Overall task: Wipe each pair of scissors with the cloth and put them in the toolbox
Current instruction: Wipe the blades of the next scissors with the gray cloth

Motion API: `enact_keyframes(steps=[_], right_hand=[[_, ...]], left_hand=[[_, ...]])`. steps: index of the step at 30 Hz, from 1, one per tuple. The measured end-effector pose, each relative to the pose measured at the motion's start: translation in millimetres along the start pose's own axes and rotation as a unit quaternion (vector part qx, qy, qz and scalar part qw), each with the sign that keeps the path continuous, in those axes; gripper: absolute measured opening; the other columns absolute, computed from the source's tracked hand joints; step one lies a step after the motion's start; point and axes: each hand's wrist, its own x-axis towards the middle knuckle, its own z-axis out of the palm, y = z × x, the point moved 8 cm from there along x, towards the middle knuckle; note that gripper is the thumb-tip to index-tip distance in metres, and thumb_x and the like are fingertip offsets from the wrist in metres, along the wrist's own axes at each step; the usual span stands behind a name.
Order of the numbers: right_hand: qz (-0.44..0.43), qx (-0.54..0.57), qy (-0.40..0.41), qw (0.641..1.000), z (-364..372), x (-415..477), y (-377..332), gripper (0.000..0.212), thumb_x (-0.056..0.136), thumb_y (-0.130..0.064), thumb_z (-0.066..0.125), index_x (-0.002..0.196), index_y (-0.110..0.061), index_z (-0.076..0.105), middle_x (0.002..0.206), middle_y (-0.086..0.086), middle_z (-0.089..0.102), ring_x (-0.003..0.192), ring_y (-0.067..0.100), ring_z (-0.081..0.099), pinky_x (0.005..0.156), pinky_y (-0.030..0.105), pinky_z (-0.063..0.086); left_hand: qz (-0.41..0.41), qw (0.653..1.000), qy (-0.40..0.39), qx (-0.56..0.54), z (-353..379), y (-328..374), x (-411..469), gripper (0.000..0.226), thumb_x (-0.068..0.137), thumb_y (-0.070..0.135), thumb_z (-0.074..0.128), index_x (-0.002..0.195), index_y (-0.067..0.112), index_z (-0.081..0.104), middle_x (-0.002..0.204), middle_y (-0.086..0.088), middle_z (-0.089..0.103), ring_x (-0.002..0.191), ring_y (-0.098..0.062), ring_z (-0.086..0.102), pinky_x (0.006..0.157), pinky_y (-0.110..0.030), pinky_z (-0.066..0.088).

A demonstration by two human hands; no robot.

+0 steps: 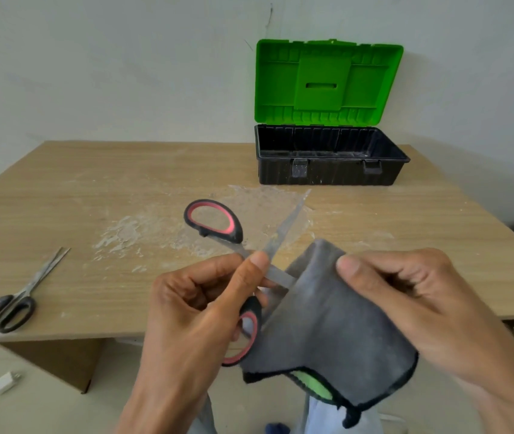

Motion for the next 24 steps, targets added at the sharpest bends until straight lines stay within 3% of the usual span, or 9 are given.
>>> enact_keyframes(steps=[4,7,16,20,24], right_hand=[[-0.029,0.012,0.061,0.998,-22.0,-3.2,-8.6,0.032,0.092,-0.056,0.06,0.094,-0.036,0.085,0.081,0.006,0.081,0.073,0.029,0.076,0.06,0.043,0.057],[-0.031,0.018,0.086,0.996,-32.9,-4.0,-8.8,0.037,0.092,-0.056,0.06,0.094,-0.03,0.085,0.087,0.01,0.082,0.084,0.036,0.077,0.071,0.055,0.058],[-0.045,-0.008,0.089,0.995,-46.6,-5.9,-5.9,0.031,0.092,-0.055,0.061,0.1,-0.037,0.085,0.091,0.012,0.082,0.089,0.041,0.076,0.076,0.063,0.058],[-0.054,-0.046,0.092,0.993,-59.1,-8.6,-3.9,0.032,0.093,-0.057,0.062,0.097,-0.035,0.085,0.09,0.029,0.075,0.087,0.055,0.07,0.073,0.071,0.056],[-0.062,-0.074,0.096,0.991,-63.3,-8.0,-11.6,0.025,0.091,-0.057,0.061,0.101,-0.048,0.083,0.088,0.012,0.082,0.085,0.044,0.076,0.065,0.064,0.059]], left_hand=[[0.046,0.996,-0.036,0.068,-2.0,14.6,0.3,0.029,0.079,0.034,0.071,0.063,0.009,0.074,0.055,-0.008,0.061,0.048,-0.011,0.046,0.049,-0.018,0.035],[0.064,0.992,-0.058,0.097,1.9,22.7,-0.8,0.027,0.08,0.032,0.07,0.063,0.011,0.075,0.053,-0.003,0.059,0.044,-0.001,0.046,0.048,-0.008,0.035],[0.062,0.991,-0.058,0.102,-4.2,24.6,2.2,0.021,0.081,0.03,0.068,0.066,0.019,0.077,0.055,-0.001,0.051,0.042,-0.007,0.036,0.042,-0.013,0.03],[0.096,0.986,-0.057,0.126,-13.1,30.8,7.6,0.017,0.082,0.028,0.067,0.071,0.024,0.079,0.055,0.002,0.051,0.043,-0.003,0.038,0.044,-0.011,0.033],[0.108,0.979,-0.09,0.149,-7.4,31.9,7.3,0.014,0.081,0.029,0.068,0.081,0.028,0.082,0.056,0.006,0.053,0.043,-0.002,0.042,0.044,-0.012,0.034]])
